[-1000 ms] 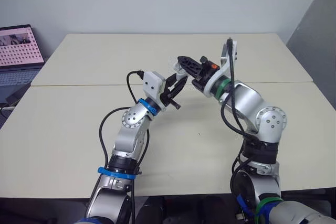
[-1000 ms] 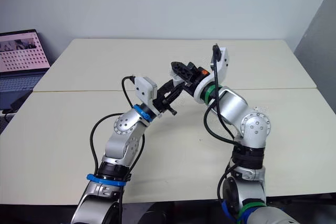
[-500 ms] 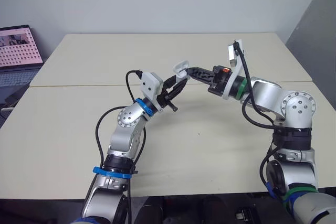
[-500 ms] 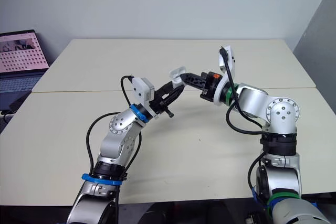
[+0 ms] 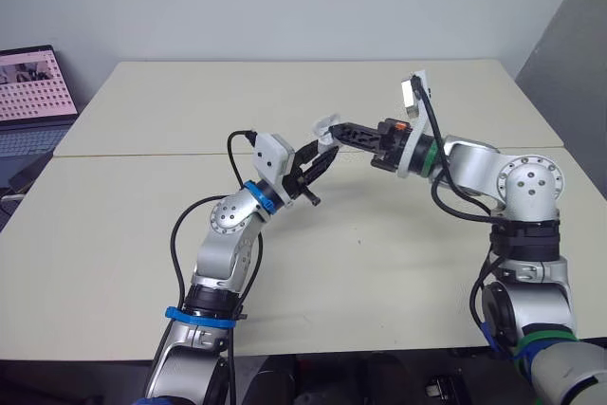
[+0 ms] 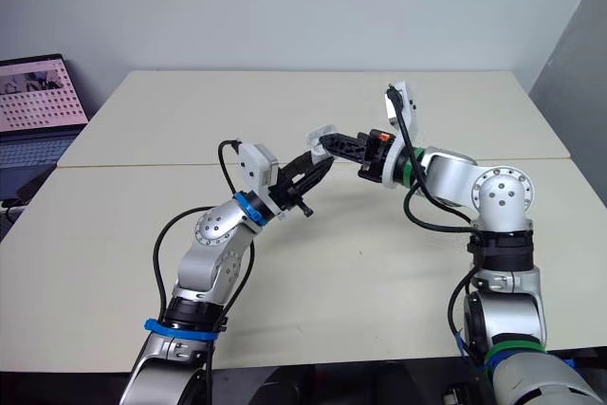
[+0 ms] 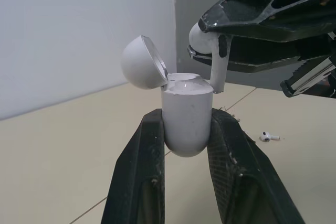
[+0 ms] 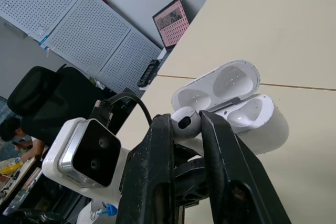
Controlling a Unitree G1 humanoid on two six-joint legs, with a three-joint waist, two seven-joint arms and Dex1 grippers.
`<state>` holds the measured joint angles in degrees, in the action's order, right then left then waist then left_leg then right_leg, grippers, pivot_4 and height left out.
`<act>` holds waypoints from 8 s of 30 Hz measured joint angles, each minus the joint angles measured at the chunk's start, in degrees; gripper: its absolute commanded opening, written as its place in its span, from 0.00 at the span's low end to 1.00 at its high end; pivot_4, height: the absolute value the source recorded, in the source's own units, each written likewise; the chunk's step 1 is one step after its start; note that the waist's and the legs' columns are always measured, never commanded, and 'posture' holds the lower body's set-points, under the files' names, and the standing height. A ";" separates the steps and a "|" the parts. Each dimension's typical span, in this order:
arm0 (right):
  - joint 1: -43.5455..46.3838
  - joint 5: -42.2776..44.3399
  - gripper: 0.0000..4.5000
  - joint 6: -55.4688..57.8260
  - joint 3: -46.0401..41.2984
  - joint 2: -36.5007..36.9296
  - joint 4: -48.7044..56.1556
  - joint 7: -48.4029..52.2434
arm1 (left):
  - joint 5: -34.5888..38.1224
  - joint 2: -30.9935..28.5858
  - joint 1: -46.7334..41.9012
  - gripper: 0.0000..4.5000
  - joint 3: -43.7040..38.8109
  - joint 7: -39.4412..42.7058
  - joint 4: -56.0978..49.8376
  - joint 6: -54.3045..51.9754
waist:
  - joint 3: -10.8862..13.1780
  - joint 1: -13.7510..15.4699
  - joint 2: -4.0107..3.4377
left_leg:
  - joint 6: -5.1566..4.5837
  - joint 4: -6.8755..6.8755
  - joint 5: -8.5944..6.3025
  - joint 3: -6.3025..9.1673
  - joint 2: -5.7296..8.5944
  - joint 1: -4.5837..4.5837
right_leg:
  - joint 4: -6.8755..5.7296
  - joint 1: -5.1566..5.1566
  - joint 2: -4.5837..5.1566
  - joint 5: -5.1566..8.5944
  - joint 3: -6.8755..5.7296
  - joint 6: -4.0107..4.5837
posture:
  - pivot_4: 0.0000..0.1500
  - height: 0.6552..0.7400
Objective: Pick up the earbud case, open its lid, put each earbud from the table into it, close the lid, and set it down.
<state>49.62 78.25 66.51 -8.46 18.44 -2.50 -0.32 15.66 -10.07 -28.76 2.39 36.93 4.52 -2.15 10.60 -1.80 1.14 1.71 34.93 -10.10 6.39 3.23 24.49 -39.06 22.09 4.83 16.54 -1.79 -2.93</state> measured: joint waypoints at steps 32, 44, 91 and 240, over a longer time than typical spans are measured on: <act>1.46 -2.65 0.08 0.96 -2.25 -4.89 -0.89 -4.27 | -0.25 1.03 -0.16 0.17 0.66 -1.23 0.19 0.43 | 0.00 -0.02 0.00 | 0.00 0.00 0.00 0.00 0.00 0.00 | 0.00 0.01 0.00 0.00 0.01 0.00 | 1.00 1.00; 0.21 -2.84 0.30 0.64 -3.57 -5.95 0.66 -5.47 | -0.29 1.10 -0.16 0.17 0.73 -1.30 0.23 0.36 | 0.00 -0.02 0.00 | 0.00 0.00 0.00 0.00 0.01 0.00 | 0.00 0.01 0.00 0.00 0.01 0.00 | 1.00 1.00; -10.94 -61.43 0.72 -41.26 15.78 26.95 -30.15 41.95 | 0.05 -2.41 3.40 0.17 -0.31 -1.02 -0.98 -0.99 | 0.03 0.12 0.03 | -0.01 0.05 0.01 -0.09 0.11 0.06 | 0.11 -0.02 0.14 -0.02 0.01 -0.08 | 1.00 1.00; -18.35 -48.75 0.48 -28.58 7.94 10.08 20.40 40.05 | 10.98 -0.92 1.04 0.17 2.15 9.24 -5.05 -13.86 | 0.04 1.44 0.06 | 0.00 0.07 -0.01 0.59 0.16 -0.36 | 0.25 -0.59 0.14 -0.02 -0.21 -0.12 | 1.00 1.00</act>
<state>31.27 29.50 37.94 -0.52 28.52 17.89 39.73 26.64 -10.99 -27.71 4.53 46.16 -0.53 -16.01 10.65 -0.36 1.20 1.71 35.00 -10.11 6.98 3.39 24.13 -38.81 21.49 4.97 16.53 -2.00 -3.05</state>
